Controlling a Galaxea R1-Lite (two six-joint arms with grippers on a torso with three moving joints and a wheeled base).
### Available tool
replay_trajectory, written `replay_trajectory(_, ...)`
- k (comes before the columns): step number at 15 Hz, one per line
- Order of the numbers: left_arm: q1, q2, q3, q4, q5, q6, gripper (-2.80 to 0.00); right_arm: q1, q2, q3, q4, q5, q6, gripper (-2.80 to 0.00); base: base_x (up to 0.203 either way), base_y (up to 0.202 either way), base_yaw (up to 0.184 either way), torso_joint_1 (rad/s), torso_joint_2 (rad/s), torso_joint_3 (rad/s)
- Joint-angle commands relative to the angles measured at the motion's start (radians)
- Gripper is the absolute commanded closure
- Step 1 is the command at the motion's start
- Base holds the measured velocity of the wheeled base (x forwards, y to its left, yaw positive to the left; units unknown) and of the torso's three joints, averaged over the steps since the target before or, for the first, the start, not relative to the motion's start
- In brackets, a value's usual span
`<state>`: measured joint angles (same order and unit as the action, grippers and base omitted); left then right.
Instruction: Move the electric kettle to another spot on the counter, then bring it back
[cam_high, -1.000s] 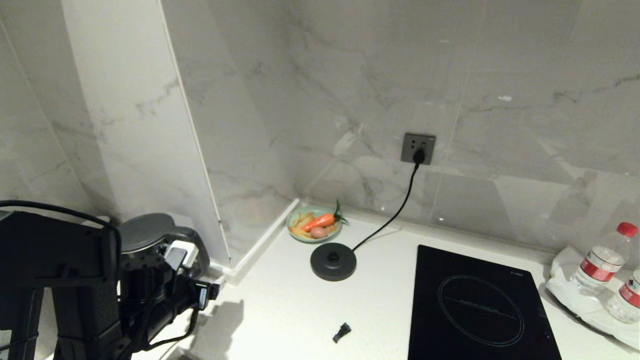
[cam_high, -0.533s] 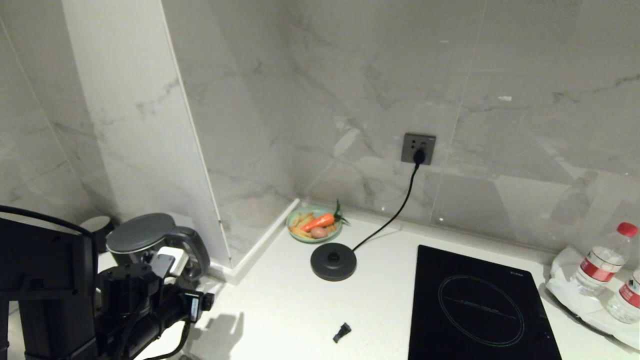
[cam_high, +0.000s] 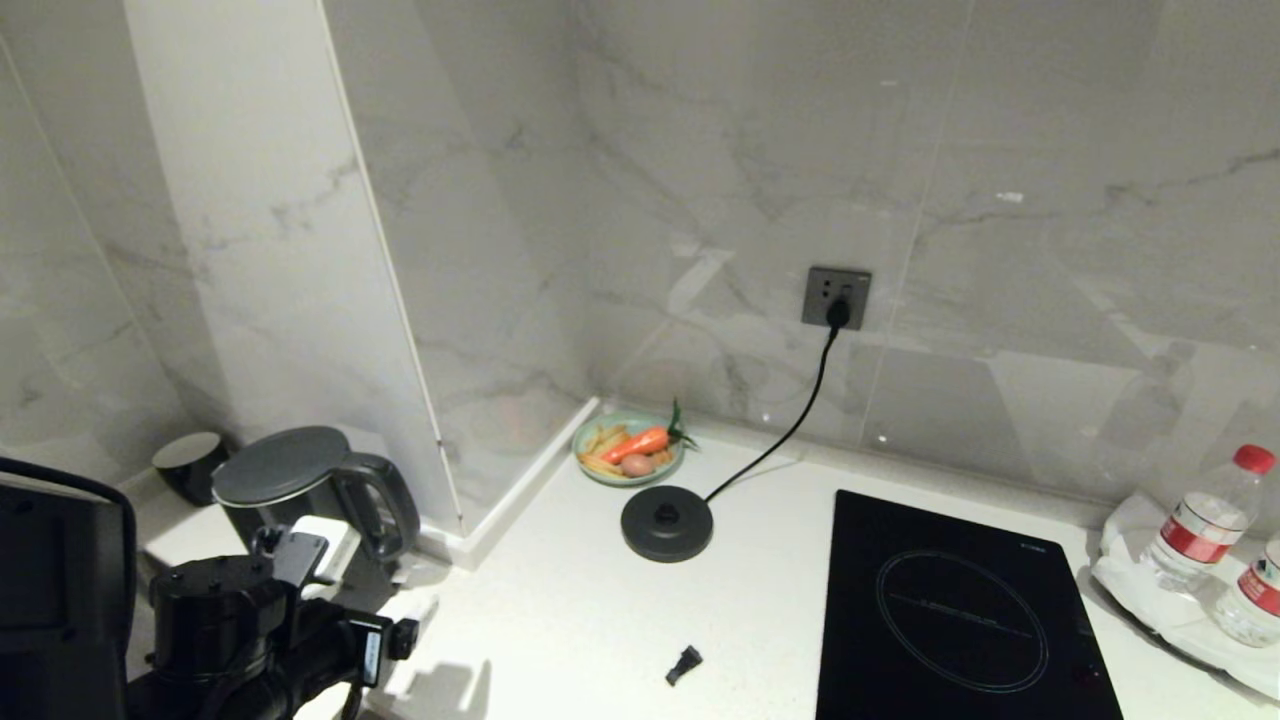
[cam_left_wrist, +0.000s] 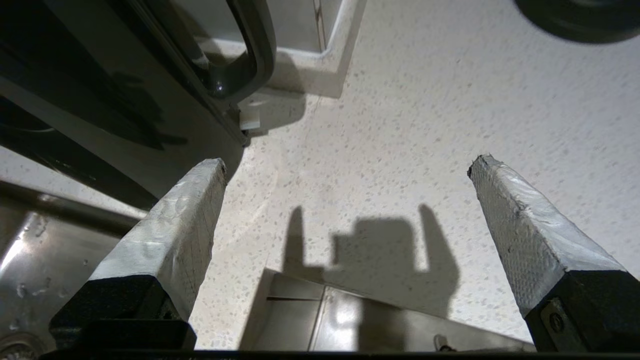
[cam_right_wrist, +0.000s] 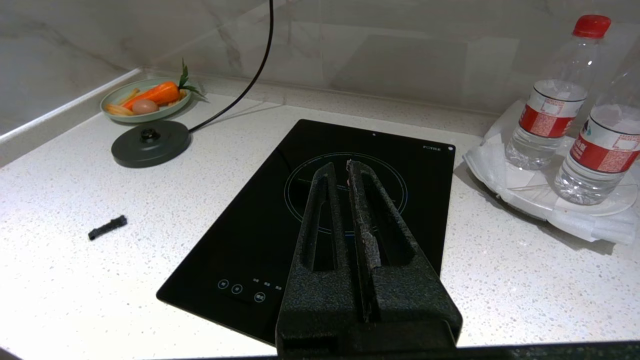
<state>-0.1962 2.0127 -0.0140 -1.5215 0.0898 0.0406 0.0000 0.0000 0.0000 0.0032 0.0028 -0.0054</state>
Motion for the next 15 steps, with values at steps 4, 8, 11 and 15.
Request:
replay_trajectory(4,-0.031,-0.174,0.012,-0.009,0.016,-0.037,-2.8,0.0,0.001,0.0,0.0,0.0,-0.001,0.0,0.0,0.0,0.0,0.0,0.0,0.0)
replay_trajectory(8,-0.034,-0.332,0.012,-0.009,0.028,-0.033,-2.8,0.0,0.001,0.0,0.0,0.0,-0.002,0.0,0.0,0.0,0.0,0.0,0.0,0.0)
replay_trajectory(11,-0.037,-0.44,0.01,-0.007,0.059,-0.02,-2.8,0.0,0.0,0.0,0.0,0.0,-0.002,0.0,0.0,0.0,0.0,0.0,0.0,0.0)
replay_trajectory(15,-0.037,-0.585,-0.05,0.153,0.079,-0.01,-2.8,0.0,0.0,0.0,0.0,0.0,-0.002,0.0,0.0,0.0,0.0,0.0,0.0,0.0)
